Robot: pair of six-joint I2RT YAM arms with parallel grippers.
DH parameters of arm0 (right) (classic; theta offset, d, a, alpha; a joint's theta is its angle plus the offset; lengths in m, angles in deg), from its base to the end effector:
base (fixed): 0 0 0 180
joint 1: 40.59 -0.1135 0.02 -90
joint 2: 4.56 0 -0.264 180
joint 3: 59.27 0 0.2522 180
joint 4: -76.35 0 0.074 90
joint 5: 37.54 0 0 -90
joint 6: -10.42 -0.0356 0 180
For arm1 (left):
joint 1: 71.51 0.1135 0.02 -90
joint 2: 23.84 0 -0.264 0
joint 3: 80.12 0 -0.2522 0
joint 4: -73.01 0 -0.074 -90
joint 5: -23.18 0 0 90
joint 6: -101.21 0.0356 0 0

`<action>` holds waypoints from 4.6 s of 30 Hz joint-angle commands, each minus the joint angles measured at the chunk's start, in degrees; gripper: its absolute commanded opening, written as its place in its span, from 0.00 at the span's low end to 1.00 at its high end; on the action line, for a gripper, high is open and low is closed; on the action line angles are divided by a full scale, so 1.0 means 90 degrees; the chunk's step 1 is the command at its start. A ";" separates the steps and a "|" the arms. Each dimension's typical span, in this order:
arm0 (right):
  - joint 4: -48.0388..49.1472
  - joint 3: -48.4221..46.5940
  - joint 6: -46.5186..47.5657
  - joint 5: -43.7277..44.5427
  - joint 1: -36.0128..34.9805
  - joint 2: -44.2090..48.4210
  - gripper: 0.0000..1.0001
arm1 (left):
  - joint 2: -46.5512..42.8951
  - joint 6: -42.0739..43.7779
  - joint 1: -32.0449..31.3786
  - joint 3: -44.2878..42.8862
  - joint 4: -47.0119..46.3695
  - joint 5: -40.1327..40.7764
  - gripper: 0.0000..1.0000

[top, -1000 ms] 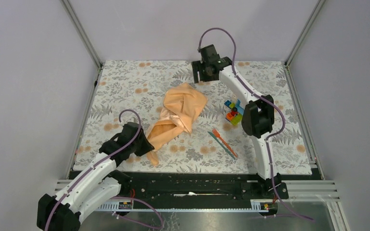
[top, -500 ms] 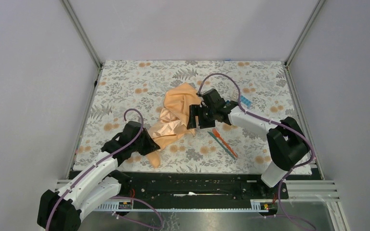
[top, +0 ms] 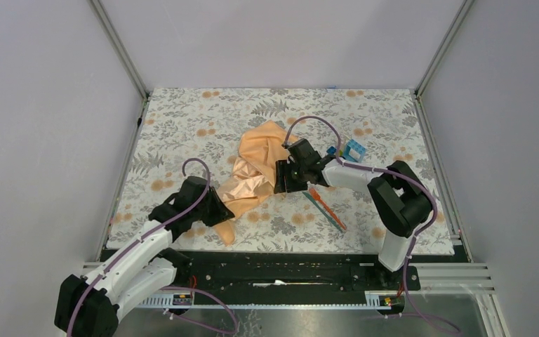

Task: Fold the napkin into a case and place the utensils inside
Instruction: Pick up the crumpled napkin from the center of the board, then flatten out the crumpled napkin at the center of the board.

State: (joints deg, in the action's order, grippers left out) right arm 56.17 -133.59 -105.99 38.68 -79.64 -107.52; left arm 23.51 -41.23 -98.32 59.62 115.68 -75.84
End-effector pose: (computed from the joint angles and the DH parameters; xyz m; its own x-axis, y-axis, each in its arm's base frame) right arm 0.2836 0.2410 0.1682 -0.8498 -0.1331 -0.5100 -0.3971 0.7979 0.4534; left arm 0.1420 -0.0780 0.1932 -0.8401 -0.4527 -0.2989 -0.2134 0.7824 -0.5850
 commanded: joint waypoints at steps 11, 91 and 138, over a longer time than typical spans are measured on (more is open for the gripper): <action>-0.0172 -0.0693 -0.0117 0.0569 -0.0036 -0.0176 0.01 | 0.0910 0.0810 -0.0019 -0.0756 -0.0561 -0.0182 0.00; 0.1136 -0.9349 -0.4223 -0.3521 0.1384 -0.3012 0.00 | 0.1320 0.4961 0.0535 -0.7720 0.1312 0.5641 0.00; -0.1944 -0.0735 0.0879 -0.0880 0.1430 0.0765 0.07 | 0.1743 0.1575 -0.1365 -0.2048 -0.0396 -0.1126 0.99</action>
State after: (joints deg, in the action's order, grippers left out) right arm 41.44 -136.96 -100.26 23.89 -64.87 -102.45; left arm 46.00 -27.64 -119.72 43.84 106.98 -88.41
